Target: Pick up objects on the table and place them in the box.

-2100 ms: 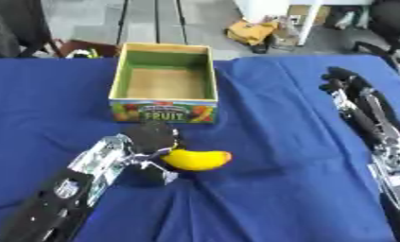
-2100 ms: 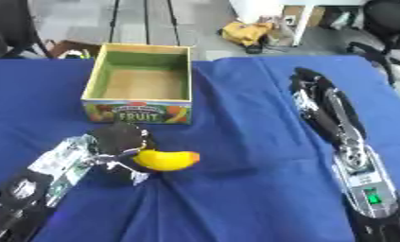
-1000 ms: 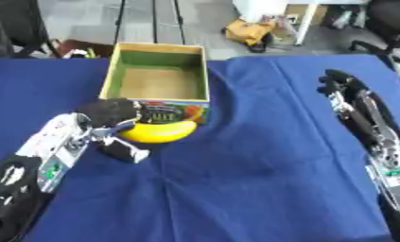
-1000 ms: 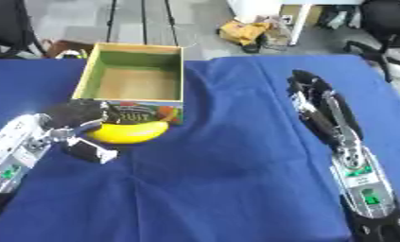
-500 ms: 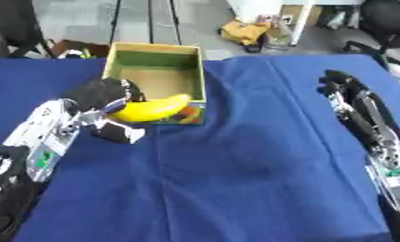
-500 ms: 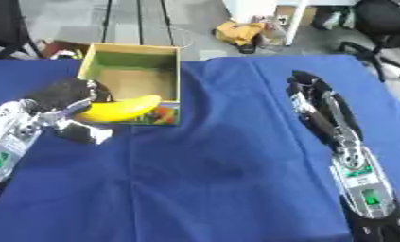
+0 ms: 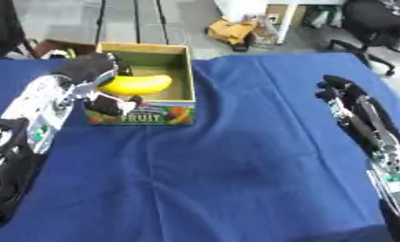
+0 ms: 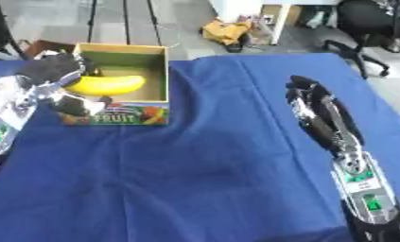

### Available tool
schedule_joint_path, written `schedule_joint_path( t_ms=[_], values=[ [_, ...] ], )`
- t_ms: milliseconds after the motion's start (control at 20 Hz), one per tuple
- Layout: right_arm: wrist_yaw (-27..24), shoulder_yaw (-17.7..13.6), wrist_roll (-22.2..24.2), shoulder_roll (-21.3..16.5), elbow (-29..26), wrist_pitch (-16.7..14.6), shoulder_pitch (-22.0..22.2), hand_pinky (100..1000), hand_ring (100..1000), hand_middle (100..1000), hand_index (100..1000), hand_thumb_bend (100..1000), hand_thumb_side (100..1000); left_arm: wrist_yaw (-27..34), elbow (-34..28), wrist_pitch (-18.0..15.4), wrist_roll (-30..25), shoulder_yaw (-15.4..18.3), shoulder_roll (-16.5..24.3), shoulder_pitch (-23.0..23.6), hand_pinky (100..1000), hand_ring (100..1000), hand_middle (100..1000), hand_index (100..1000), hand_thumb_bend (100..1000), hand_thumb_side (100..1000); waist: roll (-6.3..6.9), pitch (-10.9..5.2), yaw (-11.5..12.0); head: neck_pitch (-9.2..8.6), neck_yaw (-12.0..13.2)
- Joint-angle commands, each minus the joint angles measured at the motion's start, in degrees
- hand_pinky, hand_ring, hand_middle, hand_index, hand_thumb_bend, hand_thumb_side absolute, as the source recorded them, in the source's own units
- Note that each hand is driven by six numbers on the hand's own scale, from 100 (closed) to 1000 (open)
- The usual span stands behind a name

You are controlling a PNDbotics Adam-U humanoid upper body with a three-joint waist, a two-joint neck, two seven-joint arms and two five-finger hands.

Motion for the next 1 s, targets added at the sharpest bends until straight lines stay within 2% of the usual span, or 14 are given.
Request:
schedule_joint_path(
  t_ms=[50, 250, 350, 400, 550, 650, 700, 800, 900, 1000],
  values=[
    [-0.13, 0.33, 0.62, -0.16, -0.4, -0.39, -1.07, 843, 766, 775, 890, 100, 731, -3.09, 4.39, 0.2, 2.49, 2.82, 0.03, -2.79, 579, 511, 503, 663, 348, 463, -0.15, -0.52, -1.11, -0.73, 0.95],
    [-0.29, 1.11, 1.35, 0.73, -0.32, -0.75, -1.84, 843, 766, 774, 890, 100, 731, -6.19, 10.17, 0.99, 6.04, 5.64, -0.21, -4.39, 588, 517, 511, 669, 369, 469, -0.57, 0.25, -4.17, -1.32, 2.07],
    [-0.43, 1.49, 1.75, 1.31, -0.32, -0.87, -2.29, 843, 766, 774, 890, 100, 731, -7.59, 12.79, 0.99, 6.85, 6.58, -0.17, -4.88, 614, 542, 538, 698, 426, 498, -0.7, 0.69, -5.76, -1.53, 2.64],
    [-0.48, 1.67, 1.95, 1.56, -0.32, -0.92, -2.47, 844, 766, 775, 890, 100, 732, -8.22, 13.96, 0.88, 6.84, 6.97, -0.14, -5.06, 630, 559, 567, 737, 535, 532, -0.73, 0.87, -6.43, -1.59, 2.85],
    [-0.66, 1.94, 2.36, 2.29, -0.34, -0.97, -2.8, 844, 767, 774, 890, 100, 738, -9.72, 17.14, 0.41, 5.1, 8.11, -0.21, -5.41, 667, 597, 620, 810, 752, 620, -0.75, 1.41, -8.23, -1.67, 3.28],
    [-0.72, 1.87, 2.35, 2.48, -0.35, -0.93, -2.77, 844, 767, 774, 890, 100, 738, -10.12, 18.07, -0.19, 3.55, 8.49, -0.24, -5.49, 681, 615, 643, 828, 814, 677, -0.7, 1.64, -8.8, -1.6, 3.49],
    [-0.73, 1.82, 2.32, 2.51, -0.35, -0.9, -2.71, 844, 767, 774, 890, 100, 739, -10.18, 18.29, -0.4, 2.8, 8.61, -0.23, -5.49, 697, 640, 670, 843, 841, 738, -0.66, 1.72, -8.95, -1.52, 3.57],
    [-0.72, 1.7, 2.21, 2.5, -0.35, -0.84, -2.64, 845, 767, 774, 890, 100, 742, -10.14, 18.59, -0.58, 0.79, 8.75, -0.18, -5.51, 714, 674, 704, 851, 792, 847, -0.52, 1.82, -9.13, -1.32, 3.69],
    [-0.72, 1.61, 2.14, 2.53, -0.37, -0.78, -2.65, 845, 767, 774, 890, 100, 743, -9.86, 18.53, -0.52, -0.62, 8.89, -0.15, -5.48, 713, 674, 707, 848, 752, 882, -0.36, 1.84, -9.2, -1.17, 3.73],
    [-0.72, 1.57, 2.14, 2.54, -0.39, -0.72, -2.66, 845, 767, 774, 890, 100, 743, -9.23, 18.41, -0.7, -1.75, 8.9, -0.17, -5.31, 709, 666, 696, 833, 651, 944, -0.25, 1.76, -9.16, -1.03, 3.78]
  ],
)
